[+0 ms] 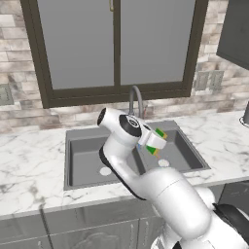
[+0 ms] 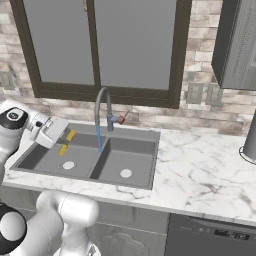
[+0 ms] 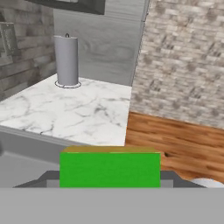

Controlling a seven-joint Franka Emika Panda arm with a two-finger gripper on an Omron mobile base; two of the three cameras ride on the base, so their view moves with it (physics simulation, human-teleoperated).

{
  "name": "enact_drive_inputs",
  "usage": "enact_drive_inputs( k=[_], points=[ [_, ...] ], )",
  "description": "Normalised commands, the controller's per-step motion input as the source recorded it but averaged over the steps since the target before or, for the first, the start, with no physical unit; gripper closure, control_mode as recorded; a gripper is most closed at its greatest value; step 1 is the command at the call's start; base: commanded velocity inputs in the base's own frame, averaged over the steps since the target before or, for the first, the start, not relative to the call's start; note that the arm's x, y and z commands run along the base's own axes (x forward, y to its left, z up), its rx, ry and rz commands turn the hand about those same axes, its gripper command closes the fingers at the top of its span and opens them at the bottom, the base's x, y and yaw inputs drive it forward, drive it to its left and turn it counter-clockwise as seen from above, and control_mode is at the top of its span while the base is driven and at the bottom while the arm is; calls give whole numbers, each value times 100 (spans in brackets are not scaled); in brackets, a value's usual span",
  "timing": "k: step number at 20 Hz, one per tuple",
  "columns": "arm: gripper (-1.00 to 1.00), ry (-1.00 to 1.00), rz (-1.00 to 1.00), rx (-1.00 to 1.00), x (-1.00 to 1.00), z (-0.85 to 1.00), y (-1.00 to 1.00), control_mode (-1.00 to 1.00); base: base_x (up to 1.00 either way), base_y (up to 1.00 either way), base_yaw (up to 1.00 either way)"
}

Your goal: Soak the sponge with water for a few seconds and then drop it inside the sink.

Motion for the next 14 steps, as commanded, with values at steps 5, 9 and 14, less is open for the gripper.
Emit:
enact_drive_inputs(
  k=[5, 9, 14],
  points=[
    [100, 0, 0, 0, 25, -11, 8, -100, 0, 0, 0],
    [100, 0, 0, 0, 22, -2, 11, -100, 0, 0, 0],
    [100, 0, 0, 0, 19, -4, 12, -100, 0, 0, 0]
  ],
)
